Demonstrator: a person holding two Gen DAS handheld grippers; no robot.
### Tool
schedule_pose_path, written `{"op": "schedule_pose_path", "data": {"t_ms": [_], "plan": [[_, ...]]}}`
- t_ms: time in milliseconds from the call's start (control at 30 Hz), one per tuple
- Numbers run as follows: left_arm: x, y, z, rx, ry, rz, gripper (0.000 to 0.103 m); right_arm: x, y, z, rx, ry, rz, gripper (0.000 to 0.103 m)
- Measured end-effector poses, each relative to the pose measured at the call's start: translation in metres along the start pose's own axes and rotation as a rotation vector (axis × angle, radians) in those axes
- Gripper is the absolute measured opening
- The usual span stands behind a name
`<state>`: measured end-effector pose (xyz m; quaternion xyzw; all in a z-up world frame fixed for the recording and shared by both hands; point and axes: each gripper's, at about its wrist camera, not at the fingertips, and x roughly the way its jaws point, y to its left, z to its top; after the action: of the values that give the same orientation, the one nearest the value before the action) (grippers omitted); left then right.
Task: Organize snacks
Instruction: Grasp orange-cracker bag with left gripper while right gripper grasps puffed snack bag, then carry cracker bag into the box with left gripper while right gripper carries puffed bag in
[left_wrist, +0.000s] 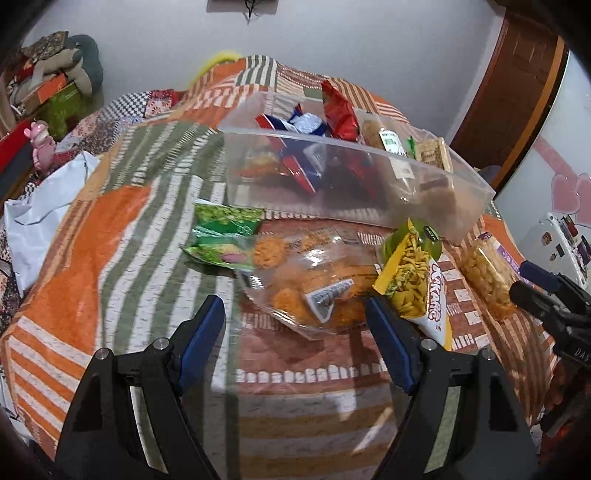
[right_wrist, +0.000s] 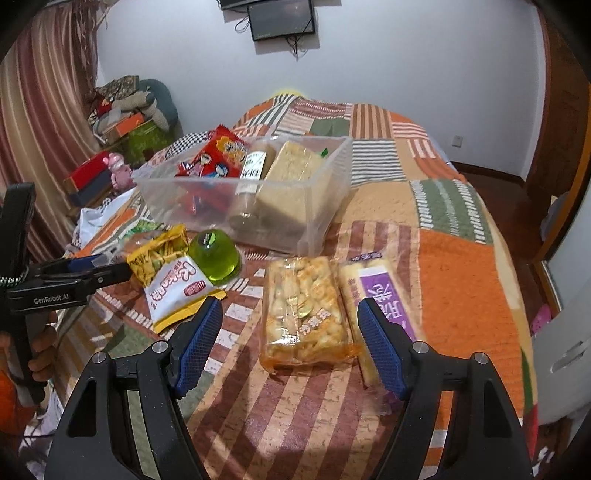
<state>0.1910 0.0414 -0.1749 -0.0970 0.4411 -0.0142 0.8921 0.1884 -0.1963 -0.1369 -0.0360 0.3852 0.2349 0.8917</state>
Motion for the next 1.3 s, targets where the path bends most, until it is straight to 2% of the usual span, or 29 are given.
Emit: {"op": "schedule_pose_path", "data": {"t_ms": [567, 600, 667, 833, 867, 1033, 1200, 1300], "plan": [[0.027, -0.017, 0.022, -0.028, 0.023, -0.029, 0.080, 0.019, -0.001, -0.001, -0.007, 0.066, 0.045, 0.071], [0.029, -0.017, 0.023, -0.032, 0.028, -0.035, 0.081, 0.019, 0.000, -0.002, -0.011, 0.066, 0.041, 0.069], [0.033, -0.019, 0.025, -0.030, 0.030, -0.031, 0.081, 0.023, 0.001, -0.002, -0.013, 0.078, 0.044, 0.052], [0.031, -0.023, 0.023, -0.025, 0.003, -0.020, 0.081, 0.023, -0.005, -0.003, 0.019, 0.076, 0.066, 0.049], [0.031, -0.022, 0.023, -0.024, -0.001, -0.022, 0.079, 0.023, -0.005, -0.004, 0.018, 0.074, 0.062, 0.049], [0.021, -0.022, 0.018, -0.015, -0.047, -0.038, 0.060, 0.018, -0.004, -0.004, 0.019, 0.059, 0.055, 0.047], [0.009, -0.026, 0.013, 0.015, -0.077, -0.019, 0.053, 0.013, -0.006, -0.002, 0.028, 0.038, 0.051, 0.045], [0.000, -0.026, 0.009, 0.021, -0.095, -0.004, 0.052, 0.007, -0.007, -0.001, 0.035, 0.019, 0.049, 0.045]]}}
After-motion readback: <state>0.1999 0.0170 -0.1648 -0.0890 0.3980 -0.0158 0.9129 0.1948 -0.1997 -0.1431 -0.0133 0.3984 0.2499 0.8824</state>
